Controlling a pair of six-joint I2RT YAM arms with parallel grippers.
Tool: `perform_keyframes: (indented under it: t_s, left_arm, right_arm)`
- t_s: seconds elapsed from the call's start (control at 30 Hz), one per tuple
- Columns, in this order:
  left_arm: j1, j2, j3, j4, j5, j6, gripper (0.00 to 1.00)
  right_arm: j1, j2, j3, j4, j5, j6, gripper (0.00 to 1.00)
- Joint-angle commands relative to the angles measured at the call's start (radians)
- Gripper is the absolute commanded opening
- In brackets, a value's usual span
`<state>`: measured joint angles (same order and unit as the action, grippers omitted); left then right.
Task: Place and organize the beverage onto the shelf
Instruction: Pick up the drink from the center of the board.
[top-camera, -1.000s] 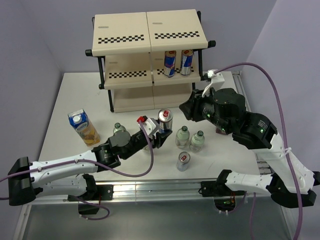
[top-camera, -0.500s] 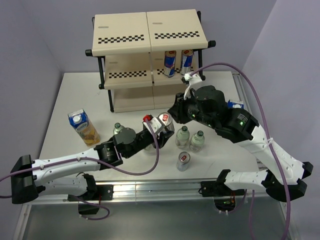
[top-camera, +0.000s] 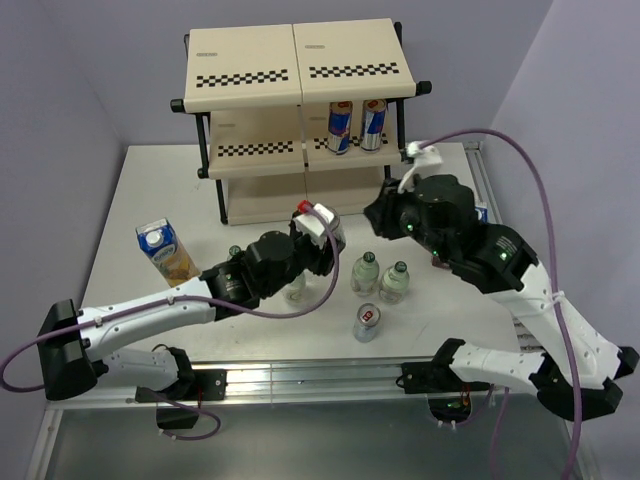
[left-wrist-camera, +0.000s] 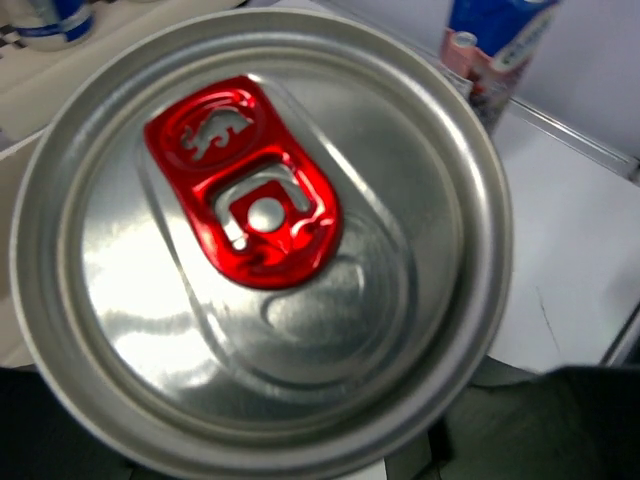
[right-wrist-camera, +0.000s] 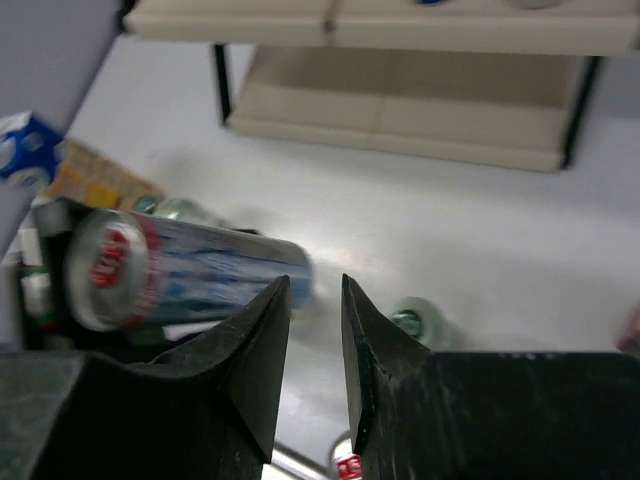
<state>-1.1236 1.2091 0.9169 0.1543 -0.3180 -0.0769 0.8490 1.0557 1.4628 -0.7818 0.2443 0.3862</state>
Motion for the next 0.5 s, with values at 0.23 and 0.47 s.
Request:
perform_keyframes:
  t_s: [0.23,0.47]
  left_arm:
    - [0.130,0.073,0.346,-0.297,-0.002,-0.143,0.00]
    - [0.205,0.072,0.437,-0.439,0.119,-0.135,0.00]
  right_arm:
    - [-0.177,-0.140,-0.142,0.113,-0.121,-0.066,0.38]
    - [-0.177,-0.155,-0.168,0.274,-0.387,-0.083,0.39]
